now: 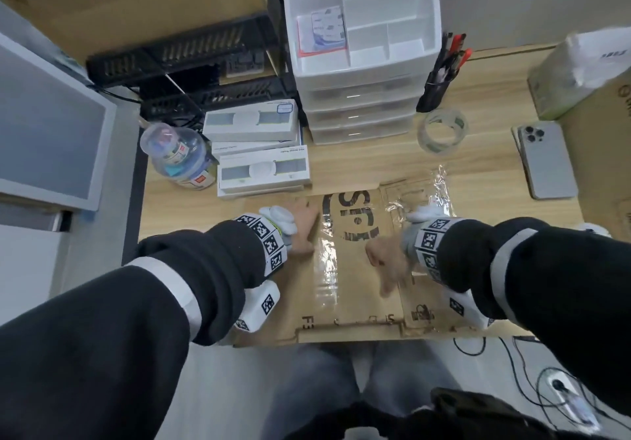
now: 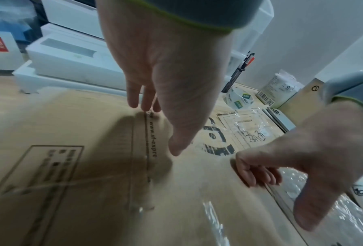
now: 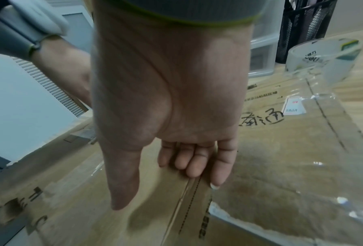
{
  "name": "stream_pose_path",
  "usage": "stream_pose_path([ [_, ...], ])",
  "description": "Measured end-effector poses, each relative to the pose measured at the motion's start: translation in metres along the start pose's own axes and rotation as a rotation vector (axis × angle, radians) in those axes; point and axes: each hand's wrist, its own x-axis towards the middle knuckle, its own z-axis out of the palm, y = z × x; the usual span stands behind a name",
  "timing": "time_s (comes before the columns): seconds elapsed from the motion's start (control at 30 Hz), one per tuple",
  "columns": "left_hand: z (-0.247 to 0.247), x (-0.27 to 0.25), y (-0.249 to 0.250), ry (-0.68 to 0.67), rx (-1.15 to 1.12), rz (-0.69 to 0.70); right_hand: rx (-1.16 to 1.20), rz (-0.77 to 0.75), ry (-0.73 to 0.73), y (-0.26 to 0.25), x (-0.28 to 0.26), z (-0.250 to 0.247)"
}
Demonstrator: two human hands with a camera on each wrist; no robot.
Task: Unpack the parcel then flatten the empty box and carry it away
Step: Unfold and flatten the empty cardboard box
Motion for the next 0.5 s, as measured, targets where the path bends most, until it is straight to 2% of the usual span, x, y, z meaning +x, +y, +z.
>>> stream_pose_path([
  [0.07, 0.000, 0.015, 0.001, 0.054, -0.010, 0.065, 0.023, -0.015, 0.015, 0.002, 0.004, 0.003],
  [0.23, -0.015, 0.040, 0.024, 0.003, 0.019, 0.071, 0.135, -0.049, 0.044, 0.018, 0.012, 0.010],
  [0.5, -0.042, 0.050, 0.034, -0.161, 0.113, 0.043, 0.257, -0.109, 0.020, 0.025, 0.013, 0.012],
])
